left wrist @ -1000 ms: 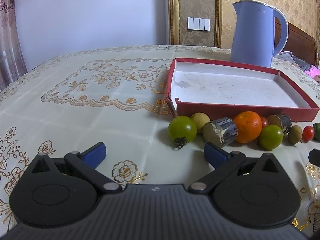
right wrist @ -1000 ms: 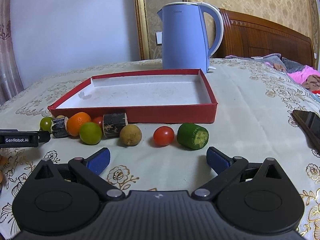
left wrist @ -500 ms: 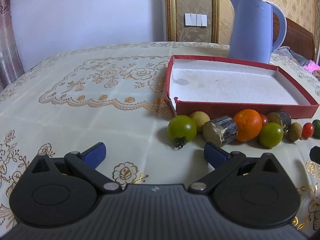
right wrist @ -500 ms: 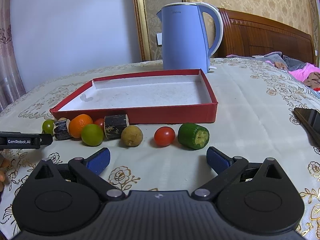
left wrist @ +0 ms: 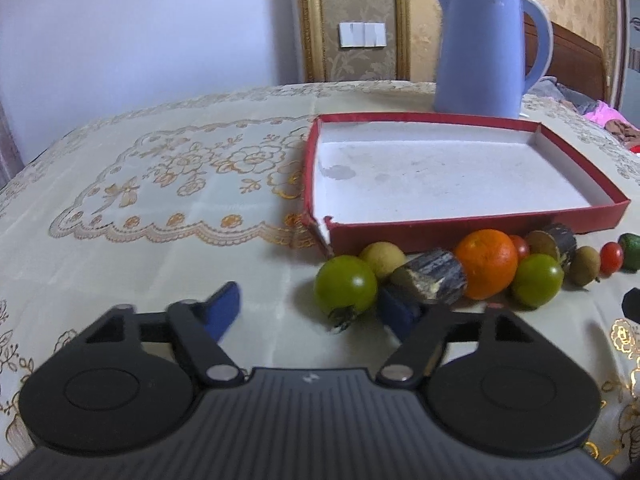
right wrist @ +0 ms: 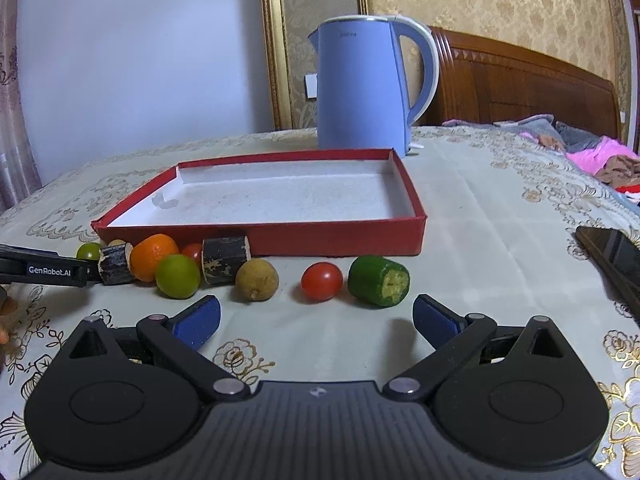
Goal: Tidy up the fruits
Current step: 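Close the left gripper on the green tomato while the right gripper grasps the cucumber piece, then release the green tomato into the tray with the left gripper while the right lifts the cucumber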
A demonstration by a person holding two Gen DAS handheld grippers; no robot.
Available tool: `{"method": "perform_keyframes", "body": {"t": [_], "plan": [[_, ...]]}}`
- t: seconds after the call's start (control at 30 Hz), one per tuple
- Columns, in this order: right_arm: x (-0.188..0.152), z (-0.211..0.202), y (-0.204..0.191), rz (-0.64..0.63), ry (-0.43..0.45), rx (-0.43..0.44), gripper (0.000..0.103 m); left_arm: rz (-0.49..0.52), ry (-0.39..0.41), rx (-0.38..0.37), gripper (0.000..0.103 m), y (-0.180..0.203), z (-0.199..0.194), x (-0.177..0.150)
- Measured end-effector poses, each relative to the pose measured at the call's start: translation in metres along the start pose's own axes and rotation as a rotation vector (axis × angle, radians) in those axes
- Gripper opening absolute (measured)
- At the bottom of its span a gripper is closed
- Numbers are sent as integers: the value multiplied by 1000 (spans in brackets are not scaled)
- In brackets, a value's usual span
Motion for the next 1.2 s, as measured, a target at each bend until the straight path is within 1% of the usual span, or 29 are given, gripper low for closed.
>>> {"method": "perform_keyframes", "body": {"t": [0.03,0.07,0.13,0.3,0.43,0.5,0.57,0.67,0.8,0.87,0.9,0.93,0.97,1.07,1.2], "plan": [[0,-1,1,1,3,3,103,3,-2,-12,53,1,0,0],[1,-1,1,2,4,7,103,-4,-4,-31,49,1,0,0],[1,-2,3,9,7,12,103,-8,-6,-60,29,2,0,-1],[5,-8,12,-1,10,29,103,1,6,-59,29,3,-2,-4],[8,-12,21,-83,16,-24,102,-2,16,-57,29,2,-4,-5],[9,-8,28,-107,-3,-42,93,-13,22,-61,29,1,-6,-6],[10,-2,34,-116,-30,-44,75,-28,23,-70,29,-1,-7,-6],[10,10,39,-141,-74,-25,64,-27,25,-69,29,-2,-7,-6],[9,24,41,-175,-97,12,57,-12,34,-61,29,0,-7,-8],[11,29,41,-183,-101,46,48,-13,35,-60,29,0,-7,-8],[12,31,41,-184,-103,64,45,-15,37,-60,29,0,-7,-7],[13,33,41,-183,-105,83,37,-18,37,-60,29,-1,-7,-7],[13,35,41,-180,-108,103,32,-20,37,-61,29,-2,-7,-6],[14,32,39,-185,-105,100,31,-29,47,-58,29,-4,-10,-5],[12,22,40,-166,-87,78,31,-14,67,-58,29,-5,-20,0]]}}
Point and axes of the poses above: each gripper's, at about its wrist camera, not at the fingertips, and z roughly the way its jaws point, y to its right, x to its top, the point moved 2 cm from there along z, roughly the way its jaws point, and after that the axes turned 13 degrees about -z, right-handed, at the moved point
